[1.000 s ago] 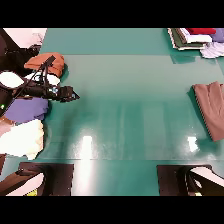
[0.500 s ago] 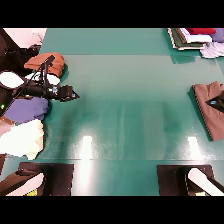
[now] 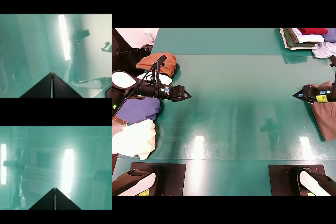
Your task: Fold the shirts.
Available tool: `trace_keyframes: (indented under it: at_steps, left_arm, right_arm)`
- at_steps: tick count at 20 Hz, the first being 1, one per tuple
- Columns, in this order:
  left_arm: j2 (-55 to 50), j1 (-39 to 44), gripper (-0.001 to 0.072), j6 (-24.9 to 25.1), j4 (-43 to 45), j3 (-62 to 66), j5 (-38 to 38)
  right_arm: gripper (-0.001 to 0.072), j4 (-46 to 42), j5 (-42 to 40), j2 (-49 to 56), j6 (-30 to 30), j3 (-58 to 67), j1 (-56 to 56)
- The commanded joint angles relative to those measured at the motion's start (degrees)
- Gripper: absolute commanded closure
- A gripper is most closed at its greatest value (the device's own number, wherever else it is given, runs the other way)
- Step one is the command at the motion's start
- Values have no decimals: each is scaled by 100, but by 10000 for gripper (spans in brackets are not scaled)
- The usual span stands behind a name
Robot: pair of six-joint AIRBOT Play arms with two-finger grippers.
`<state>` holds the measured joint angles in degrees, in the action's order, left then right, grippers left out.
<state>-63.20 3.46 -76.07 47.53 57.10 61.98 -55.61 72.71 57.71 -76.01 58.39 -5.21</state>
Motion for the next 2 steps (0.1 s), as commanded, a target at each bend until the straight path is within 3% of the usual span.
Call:
trace_keyframes:
  at_steps: [1, 2]
  left_arm:
    - [0, 0, 683, -2, 0, -2, -2]
    - [0, 0, 683, 0, 0, -2, -2]
  right_arm:
    - [696, 13, 20, -17, 0, 7, 129]
    - [696, 13, 52, -17, -2, 7, 129]
